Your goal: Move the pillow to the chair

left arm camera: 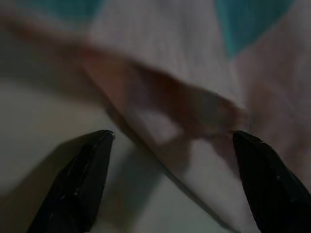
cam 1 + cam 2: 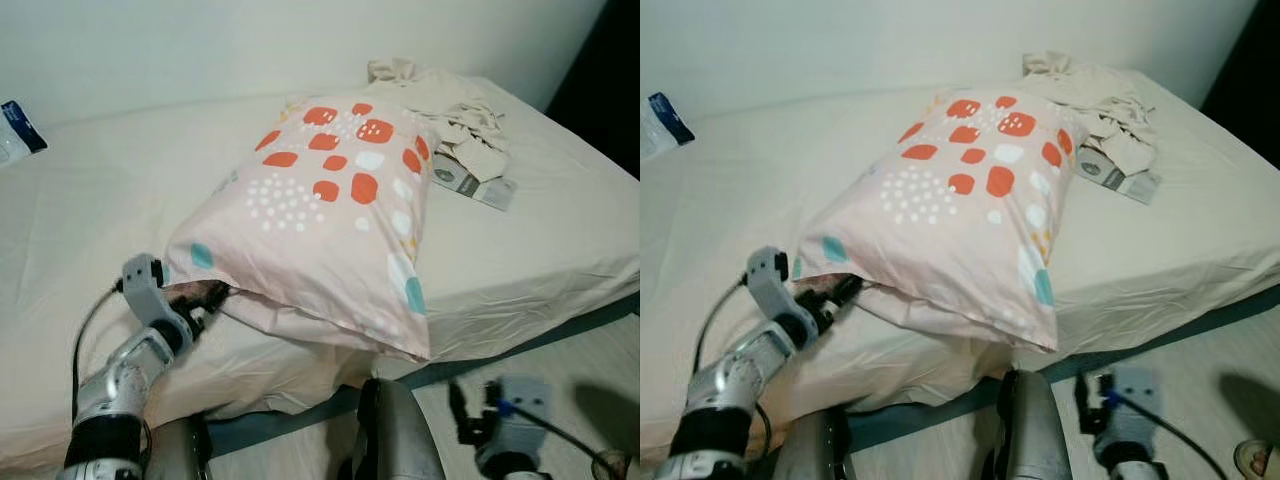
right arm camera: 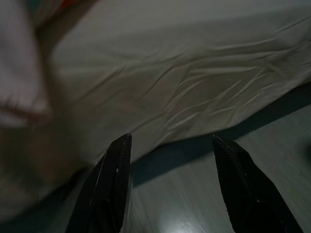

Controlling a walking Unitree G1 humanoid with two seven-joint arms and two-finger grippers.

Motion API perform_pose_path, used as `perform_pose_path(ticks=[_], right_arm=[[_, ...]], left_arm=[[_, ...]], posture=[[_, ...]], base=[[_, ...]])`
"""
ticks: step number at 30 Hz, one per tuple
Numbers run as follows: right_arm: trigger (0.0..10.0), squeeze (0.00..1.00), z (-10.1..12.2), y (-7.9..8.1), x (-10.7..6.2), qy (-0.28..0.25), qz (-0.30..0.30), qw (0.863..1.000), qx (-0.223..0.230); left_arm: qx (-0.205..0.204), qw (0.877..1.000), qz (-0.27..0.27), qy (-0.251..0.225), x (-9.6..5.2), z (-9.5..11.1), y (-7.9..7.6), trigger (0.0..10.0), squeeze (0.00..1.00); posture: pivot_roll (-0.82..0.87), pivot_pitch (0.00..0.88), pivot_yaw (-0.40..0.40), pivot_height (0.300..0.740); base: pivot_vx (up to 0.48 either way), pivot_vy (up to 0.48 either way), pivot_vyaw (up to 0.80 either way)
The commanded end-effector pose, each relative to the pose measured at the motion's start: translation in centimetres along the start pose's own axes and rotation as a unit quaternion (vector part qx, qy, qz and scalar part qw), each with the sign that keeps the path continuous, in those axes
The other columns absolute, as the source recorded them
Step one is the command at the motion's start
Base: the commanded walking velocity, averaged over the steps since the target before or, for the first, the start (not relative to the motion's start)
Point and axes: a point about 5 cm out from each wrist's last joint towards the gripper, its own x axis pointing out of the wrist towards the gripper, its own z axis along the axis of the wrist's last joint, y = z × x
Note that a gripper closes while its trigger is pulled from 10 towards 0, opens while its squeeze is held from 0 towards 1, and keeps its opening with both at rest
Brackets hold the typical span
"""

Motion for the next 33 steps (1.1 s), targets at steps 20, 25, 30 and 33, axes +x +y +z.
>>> perform_pose_path(ticks=[20,25,30,33], right_arm=[[10.0,0.0,1.9,1.5,2.0,-0.028,0.006,0.998,0.051],[10.0,0.0,2.2,1.6,2.2,-0.032,0.008,0.998,0.054],[10.0,0.0,2.2,1.5,2.2,-0.029,0.005,0.998,0.054],[10.0,0.0,2.2,1.5,2.3,-0.027,0.005,0.998,0.053]], left_arm=[[-0.239,0.97,-0.029,-0.041,2.6,-4.9,-4.2,10.0,1.0],[-0.303,0.947,-0.068,-0.081,3.5,-3.7,-5.7,10.0,1.0],[-0.285,0.951,-0.097,-0.07,4.3,-3.5,-7.7,10.0,1.0],[-0.252,0.962,-0.091,-0.056,5.1,-4.0,-8.8,10.0,0.0]], posture=[[-0.06,0.187,-0.013,0.536],[-0.07,0.186,-0.011,0.536],[-0.07,0.185,-0.014,0.536],[-0.07,0.185,-0.015,0.536]], base=[[0.0,0.0,0.0],[0.0,0.0,0.0],[0.0,0.0,0.0],[0.0,0.0,0.0]])
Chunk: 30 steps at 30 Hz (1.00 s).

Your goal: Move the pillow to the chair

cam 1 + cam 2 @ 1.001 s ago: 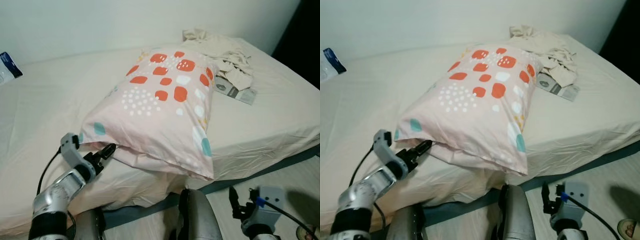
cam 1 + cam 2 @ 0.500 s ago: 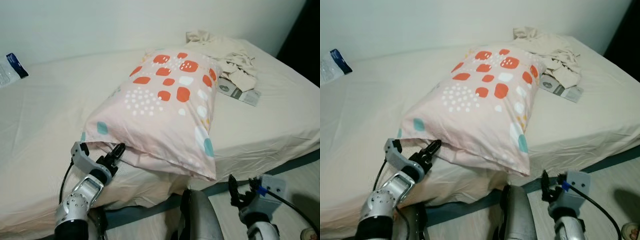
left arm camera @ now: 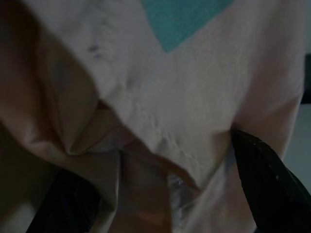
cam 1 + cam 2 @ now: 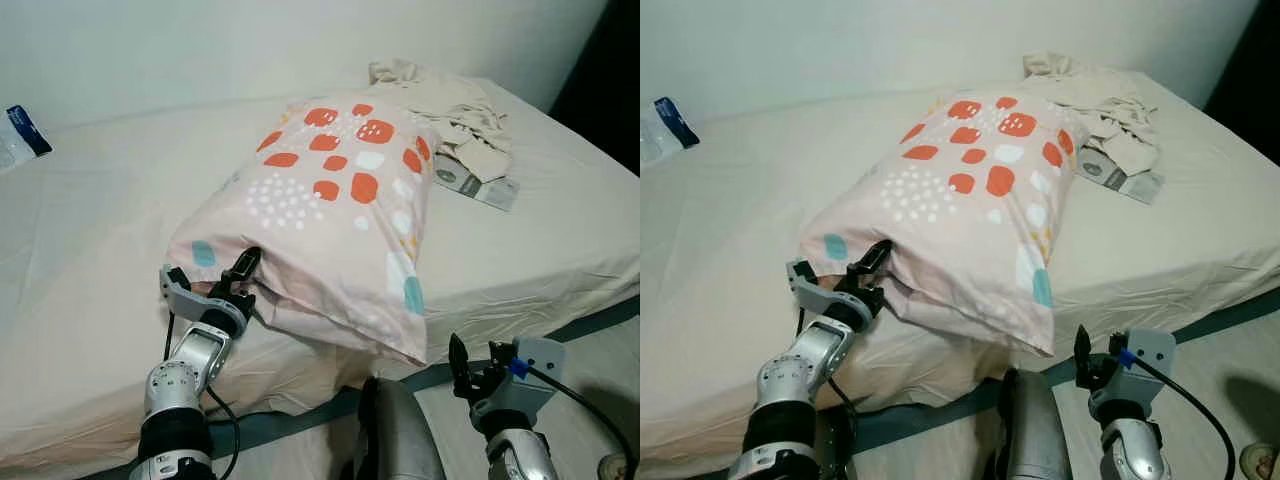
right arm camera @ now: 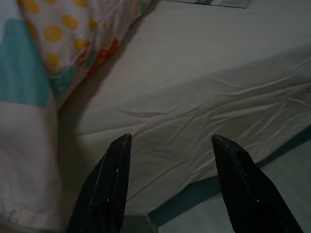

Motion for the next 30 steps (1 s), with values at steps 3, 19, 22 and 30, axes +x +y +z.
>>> perform_pose_path(ticks=[3,19,22,30], right_arm=[[10.0,0.0,-0.6,-0.1,-0.1,0.016,-0.005,1.0,0.006],[10.0,0.0,-0.5,0.0,0.9,0.014,-0.005,1.0,0.001],[10.0,0.0,-0.6,0.4,1.4,0.016,0.009,1.0,-0.007],[10.0,0.0,-0.3,1.5,2.9,0.011,0.04,0.999,-0.033]], left_arm=[[0.026,0.999,0.002,0.021,1.5,-2.3,-1.2,10.0,0.0],[0.129,0.989,0.04,0.052,3.5,-6.2,-2.3,3.8,0.0],[0.163,0.984,0.045,0.061,3.7,-6.3,-2.2,0.0,0.0],[0.229,0.97,0.052,0.069,3.7,-5.8,-1.8,0.0,0.0]], posture=[[-0.07,0.185,-0.016,0.536],[-0.07,0.172,-0.018,0.536],[-0.07,0.167,-0.016,0.536],[-0.07,0.148,-0.021,0.536]], base=[[0.0,0.0,0.0],[0.0,0.0,0.0],[0.0,0.0,0.0],[0.0,0.0,0.0]])
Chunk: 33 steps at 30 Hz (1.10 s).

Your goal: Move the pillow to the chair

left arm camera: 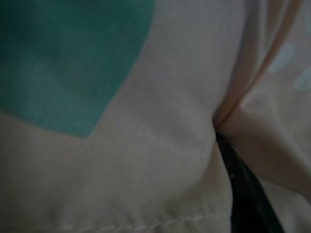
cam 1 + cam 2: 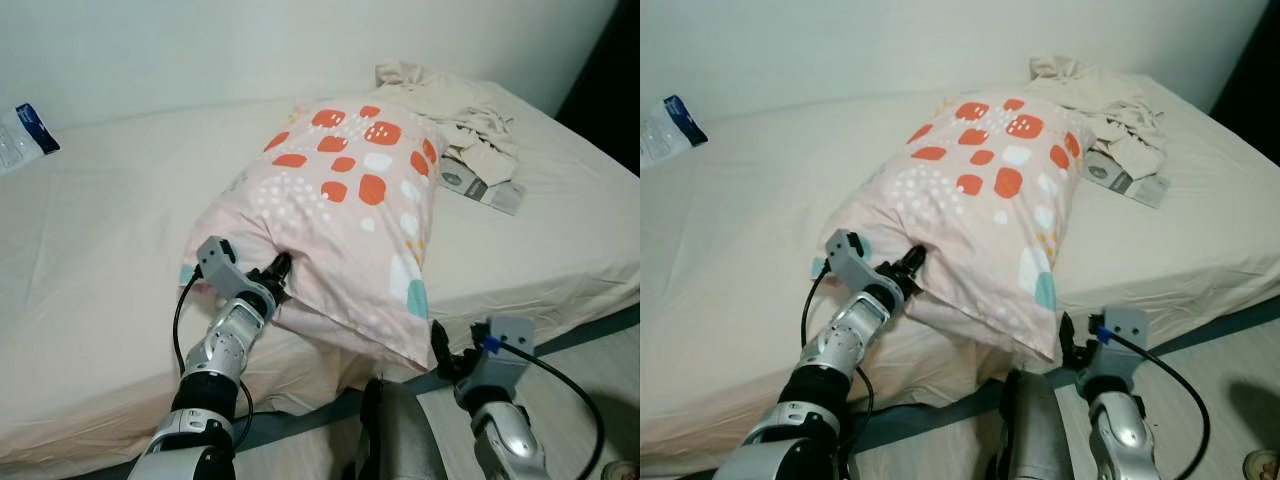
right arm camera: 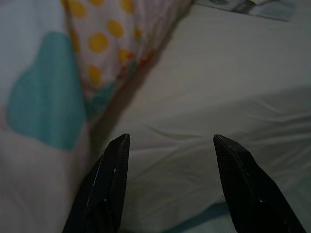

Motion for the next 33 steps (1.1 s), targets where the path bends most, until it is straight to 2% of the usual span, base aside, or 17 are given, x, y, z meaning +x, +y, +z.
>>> perform_pose_path(ticks=[1,6,10,12,13,14,17,18,22,23,24,25,26,27,29,32,33], right_arm=[[10.0,0.0,-0.6,-0.1,-0.1,0.009,-0.001,1.0,-0.004],[10.0,0.0,-0.3,-0.2,0.5,0.0,-0.001,1.0,-0.007],[10.0,0.0,-0.3,-0.4,0.7,-0.005,-0.005,1.0,-0.007],[10.0,0.0,-0.4,-0.5,0.7,-0.004,-0.006,1.0,-0.007],[10.0,0.0,-0.4,-0.5,0.7,-0.004,-0.006,1.0,-0.007],[10.0,0.0,-0.5,-0.6,0.7,-0.003,-0.007,1.0,-0.007],[10.0,0.0,-0.6,-0.6,0.7,-0.003,-0.008,1.0,-0.007],[10.0,0.0,-0.7,-0.6,0.7,-0.003,-0.008,1.0,-0.006],[10.0,0.0,-0.7,-0.5,0.8,-0.003,-0.008,1.0,-0.006],[10.0,0.0,-0.8,-0.4,0.9,-0.004,-0.007,1.0,-0.004],[10.0,0.0,-0.8,-0.4,1.0,-0.005,-0.007,1.0,-0.004],[10.0,0.0,-0.8,-0.4,1.0,-0.005,-0.007,1.0,-0.004],[10.0,0.0,-0.8,-0.4,1.1,-0.005,-0.007,1.0,-0.002],[10.0,0.0,-0.8,-0.3,1.1,-0.006,-0.006,1.0,-0.001],[10.0,0.0,-0.8,-0.3,1.1,-0.006,-0.006,1.0,-0.001],[10.0,0.0,-0.9,-0.3,1.2,-0.006,-0.007,1.0,0.001],[10.0,0.0,-0.9,-0.3,1.2,-0.006,-0.007,1.0,0.001]], left_arm=[[0.007,0.999,-0.016,0.032,0.4,-2.0,-1.8,0.0,0.0],[0.064,0.997,-0.033,0.038,0.4,-0.7,-0.8,0.0,0.0],[0.162,0.974,-0.138,0.082,-0.3,0.7,-0.6,0.0,0.0],[0.184,0.965,-0.162,0.094,-0.9,1.6,-0.1,0.0,0.0],[0.184,0.965,-0.162,0.094,-0.9,1.6,-0.1,0.0,0.0],[0.203,0.96,-0.162,0.105,-1.3,2.7,0.9,0.0,0.0],[0.221,0.956,-0.157,0.111,-1.8,3.8,2.1,0.0,0.0],[0.235,0.952,-0.157,0.12,-2.4,4.9,3.1,0.0,0.0],[0.252,0.945,-0.163,0.134,-2.9,5.7,3.9,0.0,0.0],[0.294,0.926,-0.177,0.16,-4.0,6.8,4.6,0.0,0.0],[0.311,0.917,-0.181,0.171,-4.4,7.2,4.9,0.0,0.0],[0.311,0.917,-0.181,0.171,-4.4,7.2,4.9,0.0,0.0],[0.341,0.904,-0.182,0.183,-4.9,7.9,5.3,0.0,0.0],[0.384,0.884,-0.179,0.197,-5.6,9.4,5.9,0.0,0.0],[0.396,0.878,-0.178,0.202,-5.9,9.8,6.0,0.0,0.0],[0.465,0.844,-0.155,0.217,-7.1,13.2,6.7,0.0,0.0],[0.465,0.844,-0.155,0.217,-7.1,13.2,6.7,0.0,0.0]], posture=[[-0.06,0.144,-0.022,0.536],[-0.06,0.131,-0.021,0.536],[-0.06,0.126,-0.022,0.536],[-0.05,0.124,-0.022,0.536],[-0.05,0.124,-0.022,0.536],[-0.05,0.122,-0.024,0.536],[-0.05,0.12,-0.024,0.536],[-0.04,0.12,-0.025,0.536],[-0.04,0.119,-0.025,0.536],[-0.03,0.119,-0.026,0.536],[-0.03,0.118,-0.026,0.536],[-0.03,0.118,-0.026,0.536],[-0.02,0.118,-0.026,0.536],[-0.02,0.117,-0.027,0.536],[-0.02,0.117,-0.027,0.536],[-0.01,0.118,-0.028,0.536],[-0.01,0.118,-0.028,0.536]], base=[[0.0,0.0,0.0],[0.0,0.0,0.0],[0.0,0.0,0.0],[0.0,0.0,0.0],[0.0,0.0,0.0],[0.0,0.0,0.0],[0.0,0.0,0.0],[0.0,0.0,0.0],[0.0,0.0,0.0],[0.0,0.0,0.0],[0.0,0.0,0.0],[0.0,0.0,0.0],[0.0,0.0,0.0],[0.0,0.0,0.0],[0.0,0.0,0.0],[0.0,0.0,0.0],[0.0,0.0,0.0]])
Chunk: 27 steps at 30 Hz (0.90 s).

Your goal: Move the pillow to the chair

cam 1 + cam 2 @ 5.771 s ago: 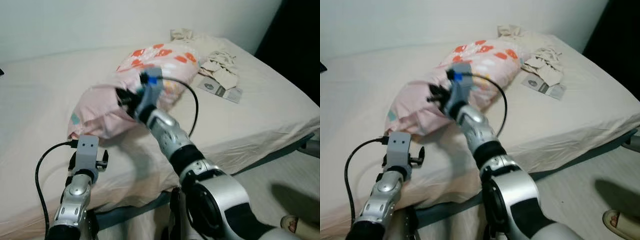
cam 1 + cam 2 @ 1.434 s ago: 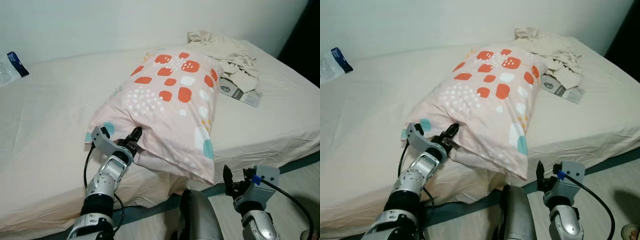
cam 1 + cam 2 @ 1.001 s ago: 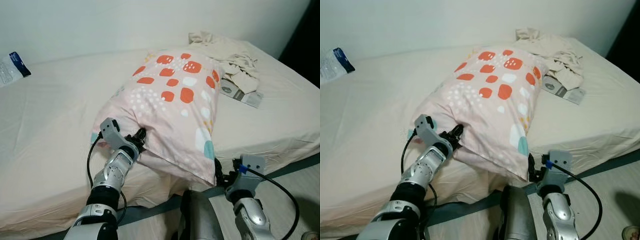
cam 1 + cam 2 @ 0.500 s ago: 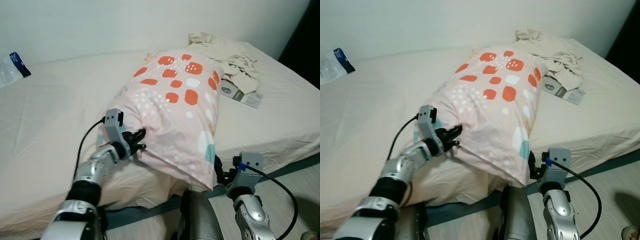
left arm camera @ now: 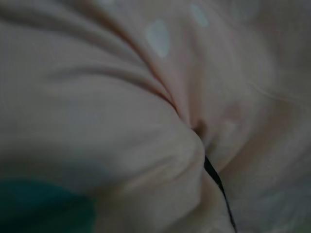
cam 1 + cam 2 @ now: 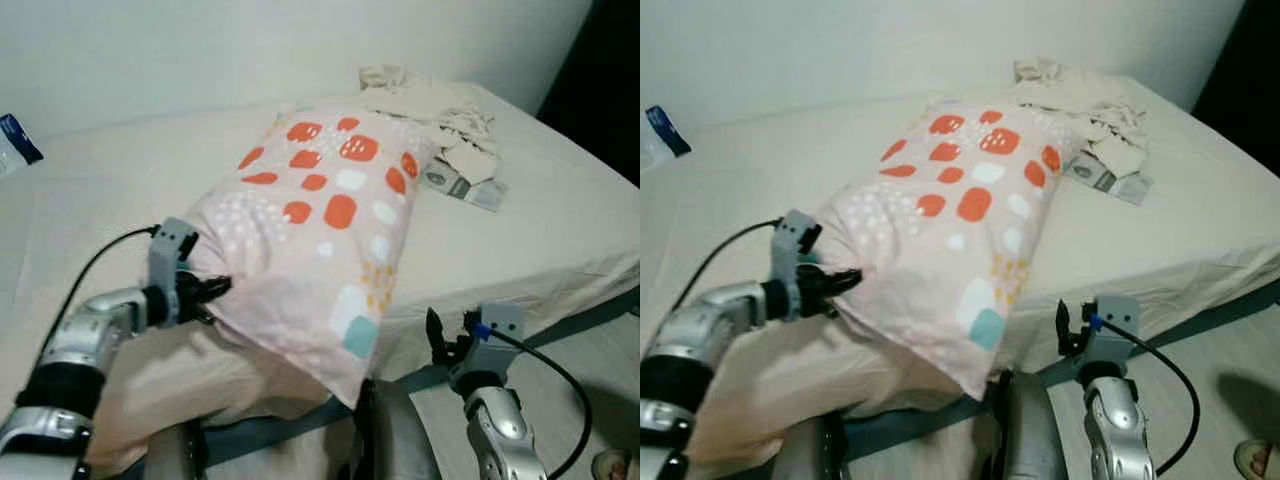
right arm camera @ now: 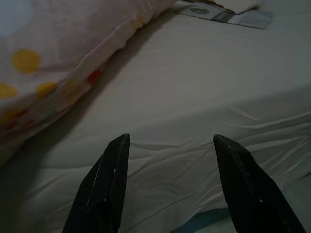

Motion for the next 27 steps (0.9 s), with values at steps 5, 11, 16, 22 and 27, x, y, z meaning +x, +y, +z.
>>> perform_pose_path(ticks=[5,11,16,22,27], right_arm=[[10.0,0.0,-0.5,-0.2,-0.1,0.003,-0.004,1.0,0.007],[10.0,0.0,-0.4,-0.3,-0.1,0.001,-0.006,1.0,0.008],[10.0,0.0,-0.3,-0.5,0.0,-0.001,-0.007,1.0,0.008],[10.0,0.0,0.1,-0.6,0.4,-0.007,-0.007,1.0,0.008],[10.0,0.0,0.9,-0.7,1.1,-0.015,-0.008,1.0,0.007]], left_arm=[[0.114,0.978,0.101,0.142,-5.5,-0.5,4.3,0.0,0.0],[0.184,0.926,0.2,0.261,-10.2,-0.6,7.4,0.0,0.0],[0.207,0.89,0.237,0.329,-12.9,-0.7,8.5,0.0,0.0],[0.243,0.862,0.249,0.368,-14.2,-0.3,8.7,0.0,0.0],[0.241,0.897,0.223,0.296,-11.5,0.0,8.0,0.0,0.0]], posture=[[-0.01,0.12,-0.029,0.536],[-0.02,0.125,-0.029,0.536],[-0.02,0.128,-0.031,0.536],[-0.02,0.129,-0.039,0.536],[-0.01,0.13,-0.04,0.536]], base=[[0.0,0.0,0.0],[0.0,0.0,0.0],[0.0,0.0,0.0],[0.0,0.0,0.0],[0.0,0.0,0.0]])
